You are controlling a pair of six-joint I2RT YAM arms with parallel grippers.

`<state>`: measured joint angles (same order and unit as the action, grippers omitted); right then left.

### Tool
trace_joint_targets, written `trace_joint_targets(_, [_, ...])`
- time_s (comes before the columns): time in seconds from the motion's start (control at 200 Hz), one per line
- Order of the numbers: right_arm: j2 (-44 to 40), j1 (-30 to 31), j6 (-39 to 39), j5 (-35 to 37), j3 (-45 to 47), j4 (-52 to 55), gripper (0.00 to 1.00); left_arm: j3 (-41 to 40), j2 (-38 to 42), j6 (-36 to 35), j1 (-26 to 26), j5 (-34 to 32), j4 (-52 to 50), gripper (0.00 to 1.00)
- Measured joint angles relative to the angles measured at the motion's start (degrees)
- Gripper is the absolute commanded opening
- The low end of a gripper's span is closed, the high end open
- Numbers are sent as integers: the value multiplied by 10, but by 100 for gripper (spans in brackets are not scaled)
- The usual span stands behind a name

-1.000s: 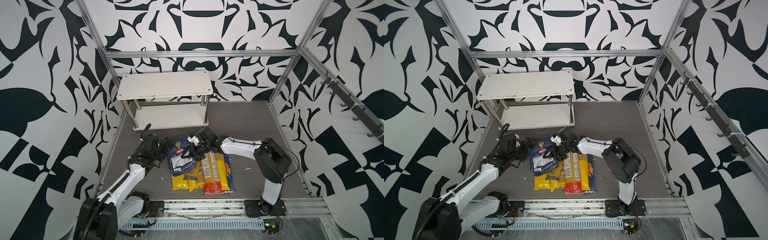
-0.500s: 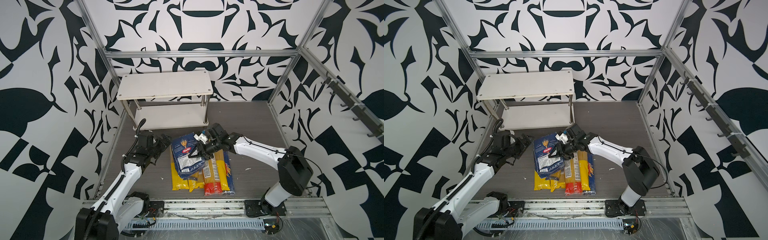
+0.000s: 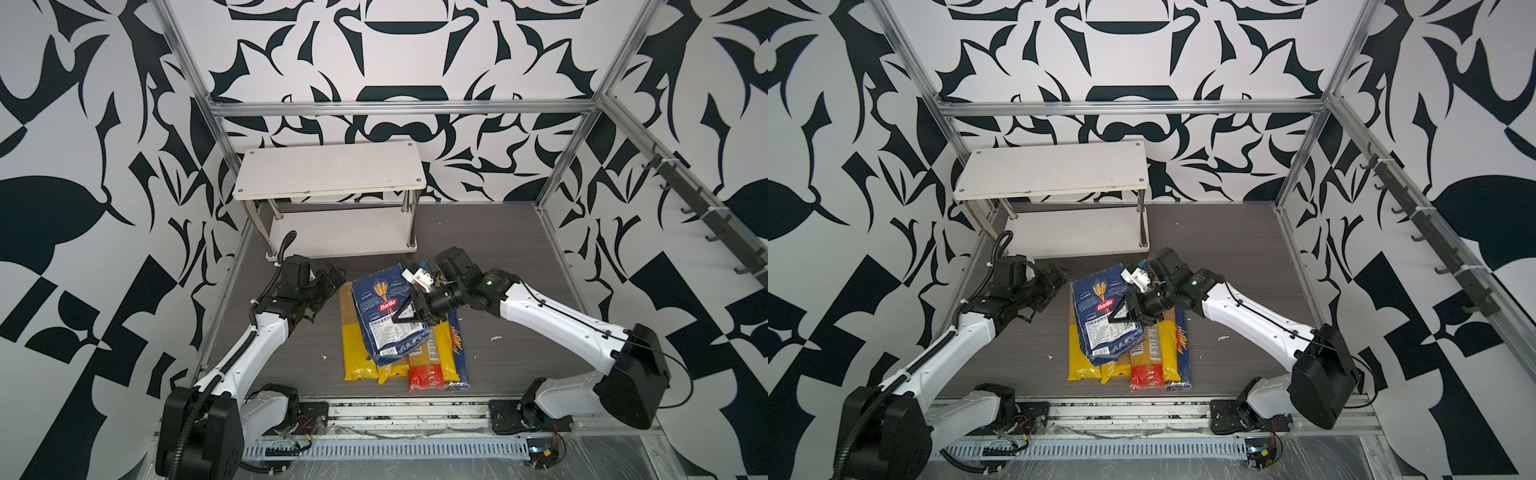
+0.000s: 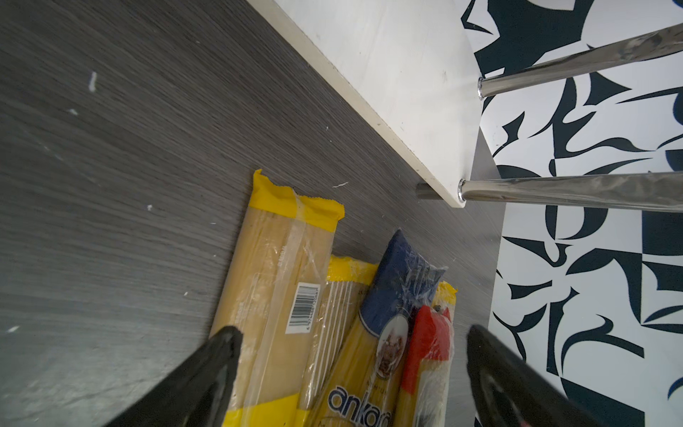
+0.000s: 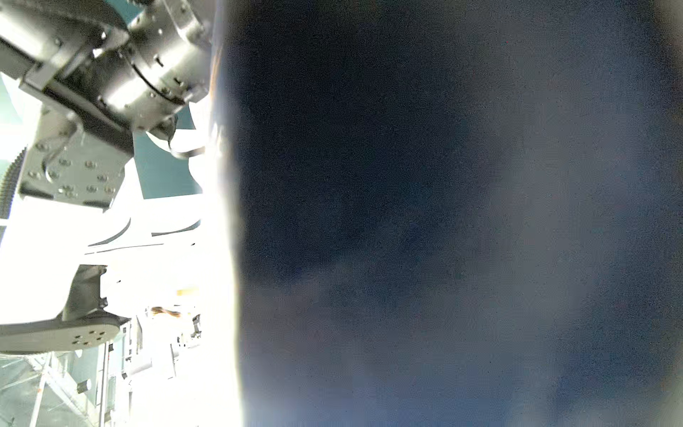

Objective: Arrange pasta packages on shelves
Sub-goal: Pick up the pasta box from the pasta bags.

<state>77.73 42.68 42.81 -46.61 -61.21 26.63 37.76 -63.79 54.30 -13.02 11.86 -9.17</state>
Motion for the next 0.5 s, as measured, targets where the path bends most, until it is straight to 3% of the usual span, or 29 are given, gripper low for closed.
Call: trace_joint_targets(0.5, [-35,-6,6,29,-33,50,30,0,-1,-3,0,11,21,98])
